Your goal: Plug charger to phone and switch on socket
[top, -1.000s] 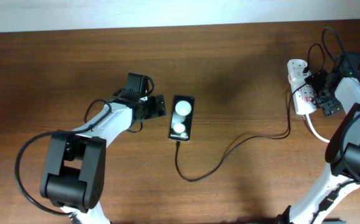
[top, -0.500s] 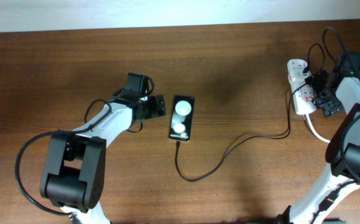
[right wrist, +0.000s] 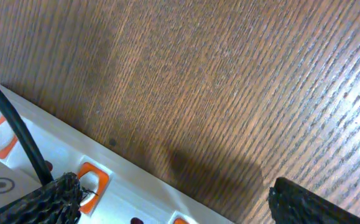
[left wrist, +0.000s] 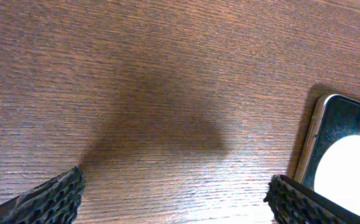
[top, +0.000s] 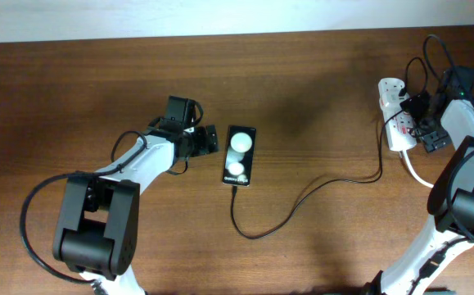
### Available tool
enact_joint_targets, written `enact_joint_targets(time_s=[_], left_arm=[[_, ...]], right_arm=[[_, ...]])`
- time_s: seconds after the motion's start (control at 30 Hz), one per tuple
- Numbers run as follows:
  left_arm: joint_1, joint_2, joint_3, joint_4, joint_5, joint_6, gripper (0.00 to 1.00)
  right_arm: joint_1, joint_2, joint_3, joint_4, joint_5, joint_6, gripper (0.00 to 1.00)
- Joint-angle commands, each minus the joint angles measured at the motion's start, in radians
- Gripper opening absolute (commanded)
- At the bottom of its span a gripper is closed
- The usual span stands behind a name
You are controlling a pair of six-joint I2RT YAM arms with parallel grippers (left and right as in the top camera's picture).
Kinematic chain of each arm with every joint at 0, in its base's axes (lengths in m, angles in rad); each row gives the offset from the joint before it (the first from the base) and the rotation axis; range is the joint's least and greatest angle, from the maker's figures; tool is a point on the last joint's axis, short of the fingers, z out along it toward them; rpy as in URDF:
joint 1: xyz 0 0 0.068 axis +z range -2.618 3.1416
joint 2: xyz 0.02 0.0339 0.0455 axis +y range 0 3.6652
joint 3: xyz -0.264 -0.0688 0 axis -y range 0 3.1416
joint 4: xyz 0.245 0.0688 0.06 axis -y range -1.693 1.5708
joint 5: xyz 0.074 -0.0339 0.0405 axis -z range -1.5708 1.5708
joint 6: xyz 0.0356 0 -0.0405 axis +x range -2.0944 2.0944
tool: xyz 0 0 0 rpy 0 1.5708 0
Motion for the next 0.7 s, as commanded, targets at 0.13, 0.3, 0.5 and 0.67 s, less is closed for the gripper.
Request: enact_joint_targets(time_s=[0.13, 0.3, 0.5, 0.67], left_arm=[[0.013, 0.047, -0.04, -0.024, 0.017, -0.01, 0.99], [0.013, 0.047, -0.04, -0.024, 0.017, -0.01, 0.99], [0.013, 0.047, -0.04, -0.024, 0.017, -0.01, 0.99], [0.013, 0.047, -0.04, -0.024, 0.017, -0.01, 0.99]], right_arm=[[0.047, 0.035, -0.033, -0.057, -0.058, -0.027, 0.99], [0.047, 0.035, -0.033, -0.064, -0.051, -0.027, 0.99], [0.043, 0.035, -0.033, -0.099, -0.006, -0.031, 0.99], [-0.041, 0.032, -0.03, -0.166, -0.006, -0.031, 0.99]])
